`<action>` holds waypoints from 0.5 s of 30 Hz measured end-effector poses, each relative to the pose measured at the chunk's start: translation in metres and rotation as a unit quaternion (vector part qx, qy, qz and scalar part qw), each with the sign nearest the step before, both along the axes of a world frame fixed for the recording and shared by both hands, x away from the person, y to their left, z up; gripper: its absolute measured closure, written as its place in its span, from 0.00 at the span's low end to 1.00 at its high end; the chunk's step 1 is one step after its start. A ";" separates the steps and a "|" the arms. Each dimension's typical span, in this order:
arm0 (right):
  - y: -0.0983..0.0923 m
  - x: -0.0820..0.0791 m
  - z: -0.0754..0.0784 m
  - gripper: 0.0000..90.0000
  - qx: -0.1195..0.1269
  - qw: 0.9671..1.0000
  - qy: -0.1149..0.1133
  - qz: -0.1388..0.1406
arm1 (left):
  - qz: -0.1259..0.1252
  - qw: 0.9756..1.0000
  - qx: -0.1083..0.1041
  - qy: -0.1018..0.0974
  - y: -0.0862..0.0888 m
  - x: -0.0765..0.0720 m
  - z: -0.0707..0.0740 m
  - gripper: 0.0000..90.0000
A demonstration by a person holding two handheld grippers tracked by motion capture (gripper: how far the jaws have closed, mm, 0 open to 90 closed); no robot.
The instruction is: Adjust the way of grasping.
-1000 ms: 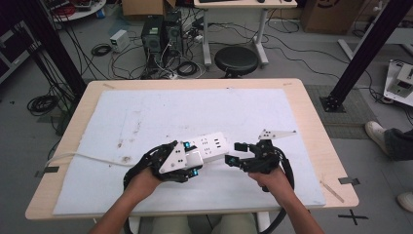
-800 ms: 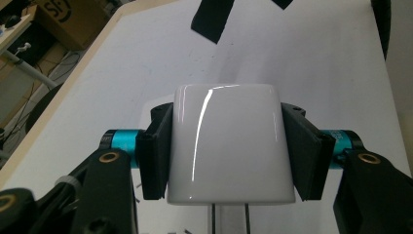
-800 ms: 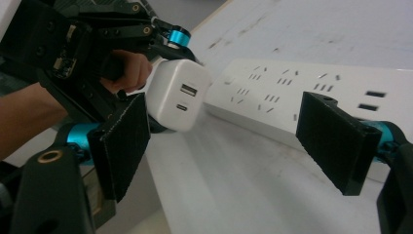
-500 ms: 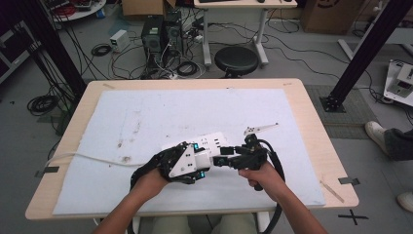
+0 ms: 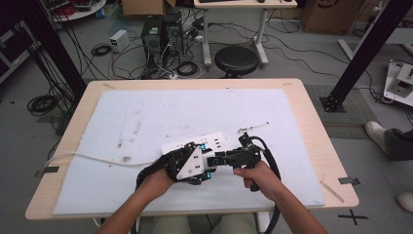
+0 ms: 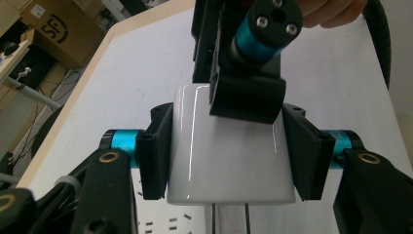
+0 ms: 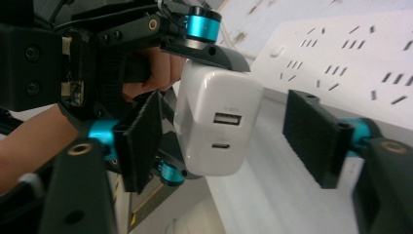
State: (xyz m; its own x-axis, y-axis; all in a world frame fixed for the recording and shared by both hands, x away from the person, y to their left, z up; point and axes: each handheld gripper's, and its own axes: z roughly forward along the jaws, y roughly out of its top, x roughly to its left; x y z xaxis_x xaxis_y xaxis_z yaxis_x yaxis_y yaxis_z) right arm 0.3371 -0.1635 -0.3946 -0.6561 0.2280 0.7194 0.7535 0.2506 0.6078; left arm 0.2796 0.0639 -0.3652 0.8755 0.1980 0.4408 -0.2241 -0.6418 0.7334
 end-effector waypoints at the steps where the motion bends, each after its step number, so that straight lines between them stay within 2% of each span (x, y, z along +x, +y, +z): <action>1: 0.000 0.000 0.000 0.47 0.000 1.000 0.000 0.000 | -0.001 1.000 0.000 0.001 0.000 0.000 0.000 0.47; 5: 0.001 0.001 -0.001 0.60 -0.003 1.000 0.005 0.013 | -0.004 1.000 0.001 -0.006 -0.001 0.000 0.000 0.47; 6: 0.002 0.001 -0.002 0.60 0.003 1.000 0.002 0.016 | -0.004 1.000 0.003 -0.007 -0.001 0.000 0.001 0.47; 10: 0.001 0.003 -0.003 0.64 0.005 1.000 0.014 0.017 | -0.005 1.000 0.004 -0.015 0.000 0.000 0.000 0.47; 12: -0.001 0.004 -0.004 0.68 0.007 0.999 0.031 0.019 | -0.004 1.000 0.005 -0.018 -0.001 -0.001 -0.001 0.47; 15: -0.001 0.003 -0.003 0.71 0.007 1.000 0.021 0.020 | -0.002 1.000 -0.003 0.001 0.000 0.001 -0.005 0.46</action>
State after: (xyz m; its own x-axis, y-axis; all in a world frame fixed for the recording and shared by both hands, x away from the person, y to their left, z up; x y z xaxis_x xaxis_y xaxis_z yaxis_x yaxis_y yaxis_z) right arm 0.3396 -0.1642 -0.3975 -0.6341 0.1925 0.7490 0.7677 0.2730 0.5798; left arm 0.2808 0.0640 -0.3697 0.8770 0.1962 0.4387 -0.2262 -0.6369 0.7370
